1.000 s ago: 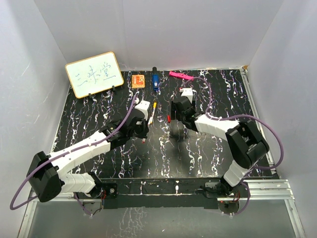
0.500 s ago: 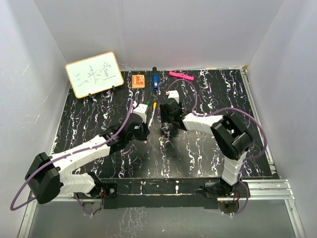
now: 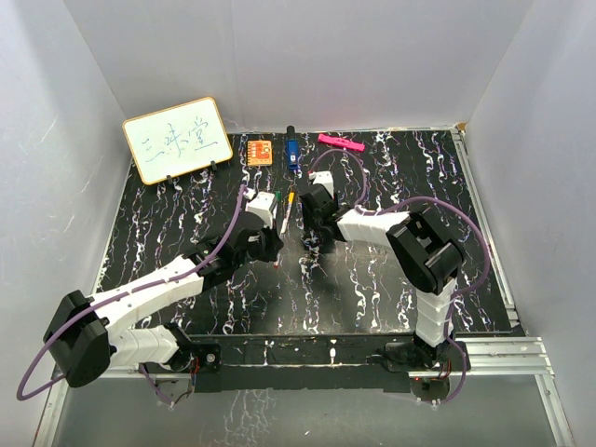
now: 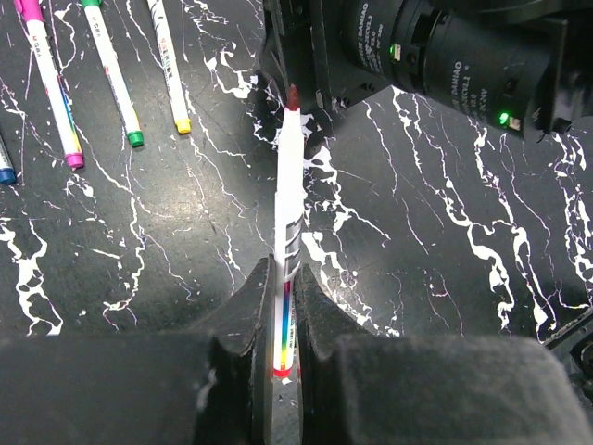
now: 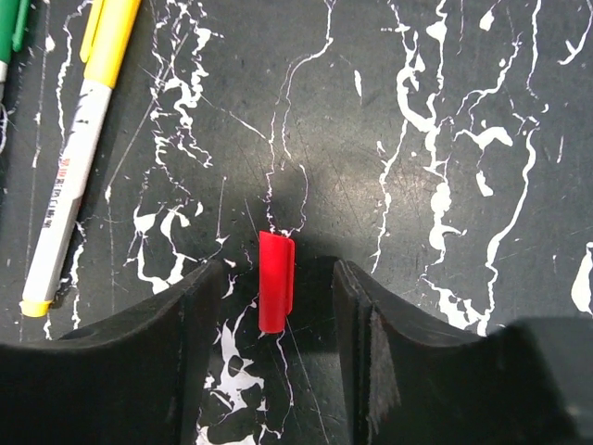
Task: Insert the pens into the pen caps
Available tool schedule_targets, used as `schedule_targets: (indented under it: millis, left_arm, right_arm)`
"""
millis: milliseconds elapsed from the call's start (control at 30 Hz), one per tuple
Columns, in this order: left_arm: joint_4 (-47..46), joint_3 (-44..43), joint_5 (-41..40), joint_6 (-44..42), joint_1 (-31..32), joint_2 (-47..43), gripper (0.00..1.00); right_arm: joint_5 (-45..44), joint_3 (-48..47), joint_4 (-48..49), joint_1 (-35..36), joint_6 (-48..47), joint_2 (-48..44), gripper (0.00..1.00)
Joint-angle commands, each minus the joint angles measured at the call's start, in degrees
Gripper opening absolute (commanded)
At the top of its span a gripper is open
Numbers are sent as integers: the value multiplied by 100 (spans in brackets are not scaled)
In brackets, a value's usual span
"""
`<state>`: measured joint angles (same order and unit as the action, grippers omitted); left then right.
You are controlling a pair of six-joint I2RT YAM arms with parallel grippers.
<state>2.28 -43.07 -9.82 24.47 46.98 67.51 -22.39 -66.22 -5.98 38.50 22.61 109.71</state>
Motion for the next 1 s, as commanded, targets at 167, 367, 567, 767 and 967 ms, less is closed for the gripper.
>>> schedule_targets:
  millis: [167, 367, 567, 767, 967]
  left_arm:
    - [-142, 16, 208, 0, -60, -76, 0]
    - [-167, 31, 240, 31, -85, -90, 0]
    - [-110, 0, 224, 23, -115, -94, 0]
    - [-108, 0, 205, 49, -144, -85, 0]
    - [-195, 37, 246, 77, -161, -84, 0]
  right_arm:
    - [-12, -345, -1, -24, 38, 160, 34]
    - [4, -374, -186, -18, 76, 238, 27]
    - [79, -426, -630, -22, 213, 355, 20]
    - [208, -355, -864, -20, 339, 452, 7]
    - [233, -499, -1088, -25, 380, 521, 0]
